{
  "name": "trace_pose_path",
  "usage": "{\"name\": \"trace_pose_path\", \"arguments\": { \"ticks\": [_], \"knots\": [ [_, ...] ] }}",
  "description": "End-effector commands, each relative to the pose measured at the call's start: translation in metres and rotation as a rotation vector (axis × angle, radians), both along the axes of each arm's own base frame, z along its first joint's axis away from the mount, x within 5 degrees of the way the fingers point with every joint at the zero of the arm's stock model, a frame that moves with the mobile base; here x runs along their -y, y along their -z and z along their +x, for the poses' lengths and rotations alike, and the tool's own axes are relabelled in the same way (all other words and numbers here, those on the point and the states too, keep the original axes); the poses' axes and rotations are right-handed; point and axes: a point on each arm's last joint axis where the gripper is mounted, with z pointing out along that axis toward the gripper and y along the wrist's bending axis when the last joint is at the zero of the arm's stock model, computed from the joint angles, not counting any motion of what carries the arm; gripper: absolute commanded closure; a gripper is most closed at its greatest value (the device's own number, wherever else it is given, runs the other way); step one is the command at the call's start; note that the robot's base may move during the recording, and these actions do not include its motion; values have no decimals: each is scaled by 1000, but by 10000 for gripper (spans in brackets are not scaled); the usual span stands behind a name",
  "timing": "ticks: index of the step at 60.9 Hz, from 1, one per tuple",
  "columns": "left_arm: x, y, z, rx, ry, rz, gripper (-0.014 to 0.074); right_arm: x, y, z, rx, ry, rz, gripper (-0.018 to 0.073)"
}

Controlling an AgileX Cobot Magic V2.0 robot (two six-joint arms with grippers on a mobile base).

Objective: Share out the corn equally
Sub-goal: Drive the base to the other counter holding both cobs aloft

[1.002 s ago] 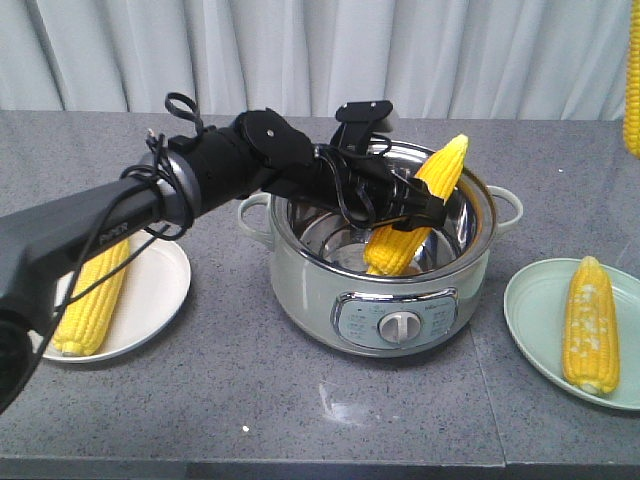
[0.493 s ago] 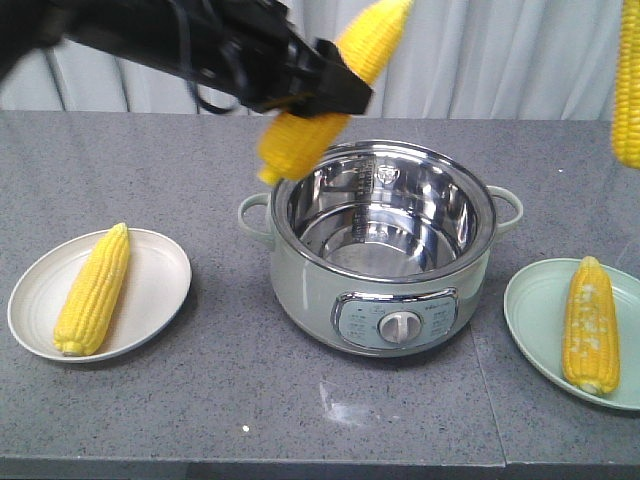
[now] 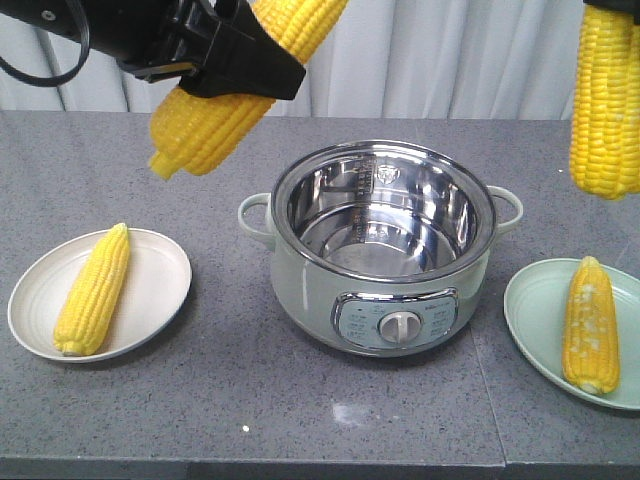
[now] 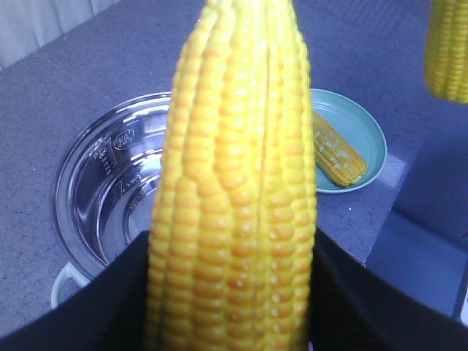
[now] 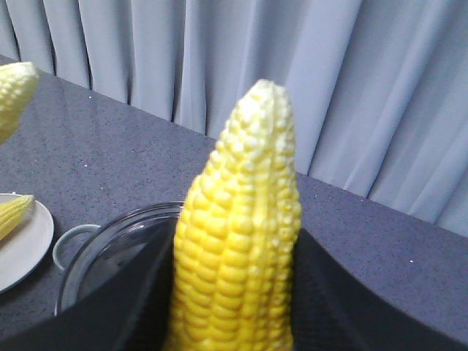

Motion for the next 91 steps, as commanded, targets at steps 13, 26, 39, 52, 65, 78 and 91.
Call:
{"name": "trace_pose_path", "arguments": {
  "ticks": [13, 26, 39, 52, 65, 78, 91],
  "knots": [
    [-4, -21, -11, 66, -12, -82, 603, 2, -17, -7, 103, 8, 37, 564],
    [-4, -21, -11, 66, -12, -82, 603, 2, -17, -7, 103, 8, 37, 564],
    [-4, -21, -11, 66, -12, -82, 602, 2, -17, -7, 103, 8, 37, 564],
    [-4, -21, -11, 66, -12, -82, 602, 2, -17, -7, 103, 8, 37, 564],
    [-4, -21, -11, 66, -12, -82, 602, 2, -17, -7, 103, 8, 37, 564],
    [-4, -21, -11, 66, -12, -82, 602, 2, -17, -7, 103, 8, 37, 564],
    [-4, -21, -11, 66, -12, -82, 602, 2, -17, -7, 103, 8, 37, 564]
  ]
}}
